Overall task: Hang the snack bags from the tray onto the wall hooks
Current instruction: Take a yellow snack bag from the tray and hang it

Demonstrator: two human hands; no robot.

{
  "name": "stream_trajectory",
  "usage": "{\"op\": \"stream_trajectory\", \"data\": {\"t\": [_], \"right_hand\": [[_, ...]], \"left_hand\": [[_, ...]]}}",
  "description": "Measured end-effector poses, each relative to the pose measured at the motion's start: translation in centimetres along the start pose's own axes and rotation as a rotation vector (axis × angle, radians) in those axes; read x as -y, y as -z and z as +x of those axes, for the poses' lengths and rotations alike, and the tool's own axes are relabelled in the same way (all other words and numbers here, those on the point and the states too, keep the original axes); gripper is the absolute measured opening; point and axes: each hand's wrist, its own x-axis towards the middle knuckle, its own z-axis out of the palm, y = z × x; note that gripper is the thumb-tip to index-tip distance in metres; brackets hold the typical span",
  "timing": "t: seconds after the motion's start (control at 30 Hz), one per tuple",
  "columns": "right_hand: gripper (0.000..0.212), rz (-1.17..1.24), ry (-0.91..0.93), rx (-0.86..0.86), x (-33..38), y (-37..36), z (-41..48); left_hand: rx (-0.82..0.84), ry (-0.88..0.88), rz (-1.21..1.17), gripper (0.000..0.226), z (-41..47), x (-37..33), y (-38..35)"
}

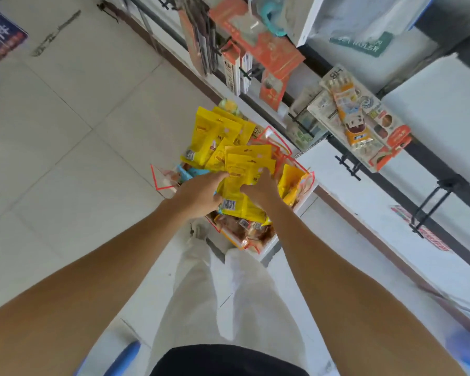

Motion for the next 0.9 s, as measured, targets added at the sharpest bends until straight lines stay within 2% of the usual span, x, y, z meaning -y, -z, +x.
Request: {"op": "stream_trajectory", "data": {"t": [0.1, 0.3, 0.5, 0.67, 0.8, 0.9], "right_hand": [[0.093, 0.031, -0.083, -0.105, -0.3, -1.8, 0.1], [0.082, 0.058, -0.086, -0.4, 0.7, -4.1, 0.7], [0.036, 0.129, -0.014, -0.397, 1.3, -5.0, 1.0], [0.056, 0.173, -0.034, -0.363, 1.5, -4.7, -1.2], [0.044, 0.323, -0.045, -0.367, 0.2, -4.8, -3.9], [0.037, 0.431, -0.026, -0.391, -0.4, -3.8, -7.3]], "left_hand": [[0.096, -0.029, 0.034, 0.063, 1.6, 0.7, -0.1], [0.275, -0.094, 0.01, 0.071, 5.5, 2.7, 0.5], [0.39, -0.145, 0.0, 0.07, 6.4, 4.3, 1.3], [0.567, -0.227, 0.074, 0.072, 7.6, 4.2, 3.2], [0.498, -0.178, -0.013, 0.077, 6.2, 3.6, 4.4], [0.474, -0.187, 0.011, 0.081, 4.6, 4.2, 5.5]]}}
